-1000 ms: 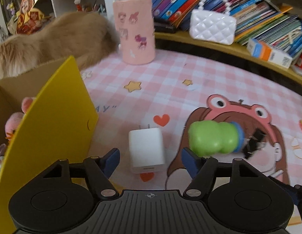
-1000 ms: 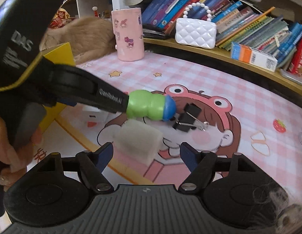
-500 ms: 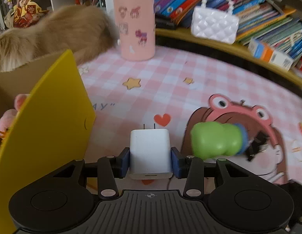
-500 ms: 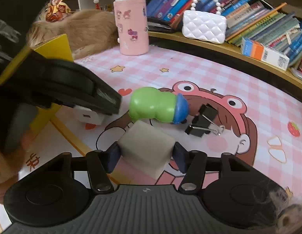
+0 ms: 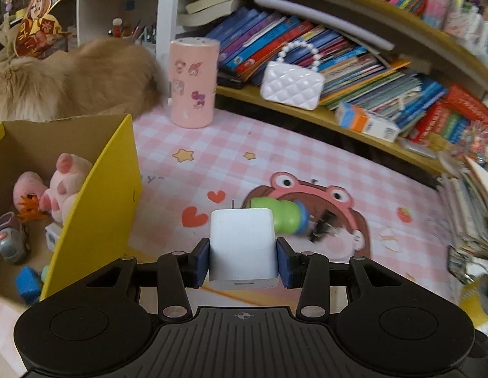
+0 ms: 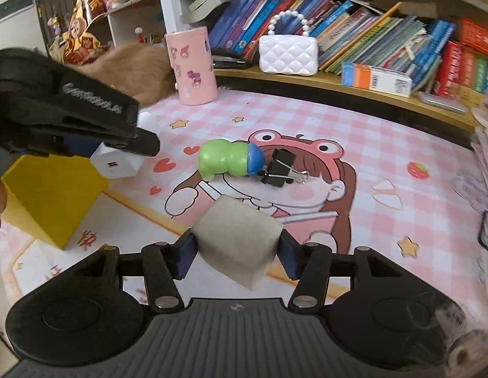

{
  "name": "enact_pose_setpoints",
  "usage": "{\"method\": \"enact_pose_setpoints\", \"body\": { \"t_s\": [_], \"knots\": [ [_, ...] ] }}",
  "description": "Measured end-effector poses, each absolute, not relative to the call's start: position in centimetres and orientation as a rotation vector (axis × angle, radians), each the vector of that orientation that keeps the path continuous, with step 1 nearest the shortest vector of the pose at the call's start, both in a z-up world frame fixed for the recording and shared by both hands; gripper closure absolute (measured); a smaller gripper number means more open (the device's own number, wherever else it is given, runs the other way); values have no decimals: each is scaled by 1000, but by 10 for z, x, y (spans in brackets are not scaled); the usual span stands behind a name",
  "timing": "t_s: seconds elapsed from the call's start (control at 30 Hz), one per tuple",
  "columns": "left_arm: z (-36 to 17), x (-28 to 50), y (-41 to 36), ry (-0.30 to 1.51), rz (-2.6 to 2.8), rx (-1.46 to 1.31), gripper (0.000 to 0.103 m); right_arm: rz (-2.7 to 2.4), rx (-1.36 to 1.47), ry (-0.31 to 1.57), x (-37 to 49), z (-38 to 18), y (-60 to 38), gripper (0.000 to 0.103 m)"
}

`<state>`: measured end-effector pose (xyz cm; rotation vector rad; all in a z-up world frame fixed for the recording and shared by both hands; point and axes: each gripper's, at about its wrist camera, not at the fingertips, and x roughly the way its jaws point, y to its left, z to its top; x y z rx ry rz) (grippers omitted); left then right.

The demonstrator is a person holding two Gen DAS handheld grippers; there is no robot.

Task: Organize objects
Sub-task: 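Carry the white charger and white sponge toward the yellow box with both tools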

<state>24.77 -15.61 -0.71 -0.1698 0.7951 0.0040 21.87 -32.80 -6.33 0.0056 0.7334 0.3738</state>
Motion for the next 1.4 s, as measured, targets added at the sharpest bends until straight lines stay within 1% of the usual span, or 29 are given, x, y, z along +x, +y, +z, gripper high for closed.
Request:
{"method": "enact_pose_setpoints", "body": {
  "t_s": [0.3,0.7,0.97,1.4],
  "knots": [
    [8,190,-153,760,-70,-155,61,337,32,742,178,-43,-328,51],
    [10,125,-115,768,-155,-162,61,263,8,762,122,-26,-303,51],
    [7,86,-73,766,-163,-111,61,263,-4,827,84,-35,-253,51],
    [0,38,11,771,-117,-129,61,355,-89,835,37,-35,-163,51]
  ]
}}
